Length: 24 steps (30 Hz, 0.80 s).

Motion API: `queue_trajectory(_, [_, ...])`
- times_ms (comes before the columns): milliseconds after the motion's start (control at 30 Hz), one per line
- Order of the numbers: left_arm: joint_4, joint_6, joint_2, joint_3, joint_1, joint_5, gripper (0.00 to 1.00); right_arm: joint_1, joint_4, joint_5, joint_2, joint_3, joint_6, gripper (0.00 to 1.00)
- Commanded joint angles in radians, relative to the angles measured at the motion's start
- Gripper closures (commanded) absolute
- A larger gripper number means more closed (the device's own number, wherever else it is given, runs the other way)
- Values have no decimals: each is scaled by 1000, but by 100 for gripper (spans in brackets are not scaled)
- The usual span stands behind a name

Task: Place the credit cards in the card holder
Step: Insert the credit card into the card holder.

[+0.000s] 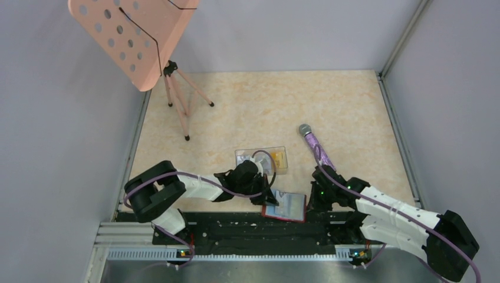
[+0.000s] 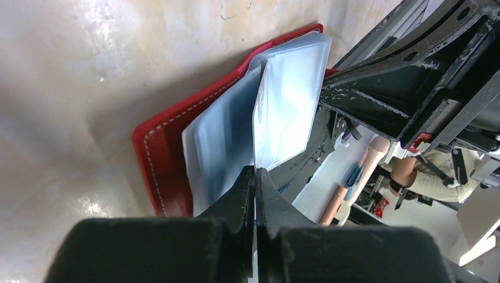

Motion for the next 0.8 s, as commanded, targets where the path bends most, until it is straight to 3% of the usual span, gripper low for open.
queue_trajectory(0, [-16,-52,-54,-35,-14,-67,100,1,56,-9,12,-32,0,100])
queue_trajectory(300, [10,-129,-31,-39,-36,-95,100,1,64,-10,7,-34,0,100])
queue_trajectory(767, [107,-102,24,-44,-42,24,100,1,83,-32,-33,-24,-26,100])
